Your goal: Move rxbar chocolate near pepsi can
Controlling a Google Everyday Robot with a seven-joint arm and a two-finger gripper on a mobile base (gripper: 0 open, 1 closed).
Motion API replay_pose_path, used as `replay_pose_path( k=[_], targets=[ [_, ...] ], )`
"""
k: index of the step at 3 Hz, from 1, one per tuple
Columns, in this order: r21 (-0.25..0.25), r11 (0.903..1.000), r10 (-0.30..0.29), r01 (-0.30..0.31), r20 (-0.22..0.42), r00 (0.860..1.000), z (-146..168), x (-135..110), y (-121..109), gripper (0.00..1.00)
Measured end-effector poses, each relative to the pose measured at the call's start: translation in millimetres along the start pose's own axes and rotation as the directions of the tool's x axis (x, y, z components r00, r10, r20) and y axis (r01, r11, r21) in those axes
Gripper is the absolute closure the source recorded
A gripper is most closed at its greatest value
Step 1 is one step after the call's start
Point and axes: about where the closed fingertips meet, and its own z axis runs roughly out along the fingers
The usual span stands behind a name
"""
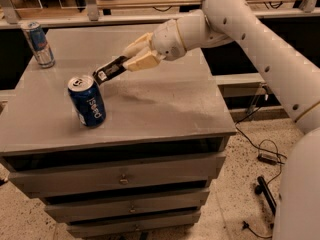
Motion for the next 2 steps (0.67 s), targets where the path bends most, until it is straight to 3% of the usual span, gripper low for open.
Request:
replay_pose_path(
  k=[1,2],
  targets=[
    [-0.005,1.0,0.003,-0.003,0.005,1.0,1,1,1,1.0],
    [-0.029,0.9995,0.011,-0.01,0.037,0.999,4,4,18,1.0]
  ],
)
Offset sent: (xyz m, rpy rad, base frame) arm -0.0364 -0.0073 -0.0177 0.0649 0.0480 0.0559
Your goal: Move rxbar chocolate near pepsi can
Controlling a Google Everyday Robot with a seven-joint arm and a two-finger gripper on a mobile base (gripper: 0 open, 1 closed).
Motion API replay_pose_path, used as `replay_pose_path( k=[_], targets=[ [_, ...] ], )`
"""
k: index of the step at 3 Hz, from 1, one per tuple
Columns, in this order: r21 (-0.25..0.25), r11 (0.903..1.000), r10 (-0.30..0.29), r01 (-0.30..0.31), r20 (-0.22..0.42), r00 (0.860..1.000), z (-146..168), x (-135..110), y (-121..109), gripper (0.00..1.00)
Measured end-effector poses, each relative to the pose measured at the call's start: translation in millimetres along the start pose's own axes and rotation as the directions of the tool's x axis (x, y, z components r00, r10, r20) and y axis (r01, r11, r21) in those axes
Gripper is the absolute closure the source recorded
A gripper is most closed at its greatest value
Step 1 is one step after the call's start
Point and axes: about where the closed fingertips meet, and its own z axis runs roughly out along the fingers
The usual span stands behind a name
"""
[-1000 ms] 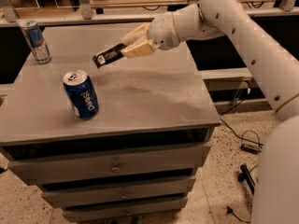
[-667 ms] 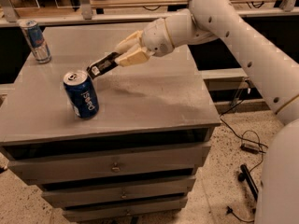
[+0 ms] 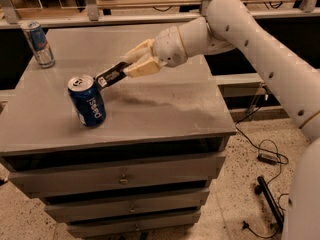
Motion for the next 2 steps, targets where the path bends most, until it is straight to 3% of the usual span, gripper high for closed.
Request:
replay_pose_path(
  k=[1,2],
  targets=[
    [-0.019,0.9998,0.009,-0.009,0.025,1.0,3.3,3.0,15.7,0.88],
    [-0.028,0.9996,0.011,-0.01,0.029,1.0,7.2,3.1,18.7,0.57]
  ],
)
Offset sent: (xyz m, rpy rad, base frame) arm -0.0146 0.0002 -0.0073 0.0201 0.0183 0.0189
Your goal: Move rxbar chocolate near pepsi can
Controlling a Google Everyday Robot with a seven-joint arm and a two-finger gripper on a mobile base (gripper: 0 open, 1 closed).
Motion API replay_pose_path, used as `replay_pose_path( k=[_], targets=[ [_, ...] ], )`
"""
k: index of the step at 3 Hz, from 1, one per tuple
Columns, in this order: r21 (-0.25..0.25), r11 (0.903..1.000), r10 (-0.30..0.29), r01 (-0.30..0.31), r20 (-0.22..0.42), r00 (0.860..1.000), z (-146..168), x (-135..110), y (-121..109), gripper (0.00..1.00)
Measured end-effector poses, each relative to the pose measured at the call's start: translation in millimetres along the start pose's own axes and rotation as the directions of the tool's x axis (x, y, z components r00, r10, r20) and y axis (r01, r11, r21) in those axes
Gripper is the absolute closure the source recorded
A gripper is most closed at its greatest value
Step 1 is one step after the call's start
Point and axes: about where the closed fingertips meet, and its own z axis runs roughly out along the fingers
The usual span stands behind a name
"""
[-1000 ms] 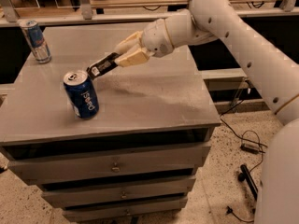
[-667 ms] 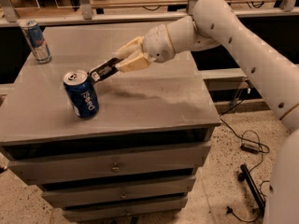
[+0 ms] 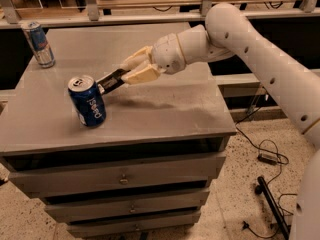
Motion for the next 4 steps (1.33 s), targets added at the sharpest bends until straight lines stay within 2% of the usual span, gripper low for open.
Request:
replay_pose_path(
  k=[1,2,3,4],
  targets=[
    [-0.006,1.0,0.0,0.001,0.002,1.0,3,-1,1,0.26],
    [-0.011,0.9999,-0.001,0.001,0.003,1.0,6,-1,1,0.0],
    [-0.012,0.9999,-0.001,0.001,0.004,1.0,7,-1,2,0.0],
    [-0.027,0.9994,0.02,-0.019,0.037,0.999,7,14,1,0.0]
  ],
)
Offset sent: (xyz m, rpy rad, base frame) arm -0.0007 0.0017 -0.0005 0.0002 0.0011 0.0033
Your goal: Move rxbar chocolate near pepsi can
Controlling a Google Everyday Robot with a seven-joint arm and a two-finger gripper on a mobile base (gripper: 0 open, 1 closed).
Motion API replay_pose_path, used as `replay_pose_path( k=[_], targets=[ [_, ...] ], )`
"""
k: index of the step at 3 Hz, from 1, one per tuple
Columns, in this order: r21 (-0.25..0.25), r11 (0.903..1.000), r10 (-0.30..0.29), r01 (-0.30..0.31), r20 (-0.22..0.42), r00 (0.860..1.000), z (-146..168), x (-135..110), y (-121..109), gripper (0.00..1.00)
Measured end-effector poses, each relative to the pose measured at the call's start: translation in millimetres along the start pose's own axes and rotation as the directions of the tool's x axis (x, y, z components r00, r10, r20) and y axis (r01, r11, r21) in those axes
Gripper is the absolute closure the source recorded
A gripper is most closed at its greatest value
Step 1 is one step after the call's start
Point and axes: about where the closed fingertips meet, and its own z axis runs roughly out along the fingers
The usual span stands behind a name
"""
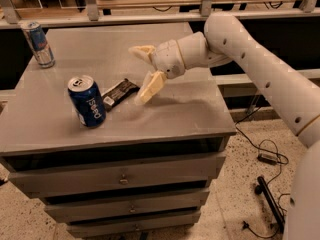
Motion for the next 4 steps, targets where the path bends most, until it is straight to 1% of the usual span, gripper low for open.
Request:
replay_pose_path(
  k=[1,2,3,4],
  targets=[
    [0.034,0.9991,-0.025,0.027,-0.061,0.998,-23,-4,-7,0.0],
    [0.023,0.9993,-0.029,0.03,-0.066,0.997,-20,-6,-6,0.0],
    [0.023,0.9993,-0.029,0.03,-0.066,0.997,-20,-6,-6,0.0],
    [0.075,0.9967,-0.027,0.032,-0.071,0.997,-41,-11,-6,0.0]
  ],
)
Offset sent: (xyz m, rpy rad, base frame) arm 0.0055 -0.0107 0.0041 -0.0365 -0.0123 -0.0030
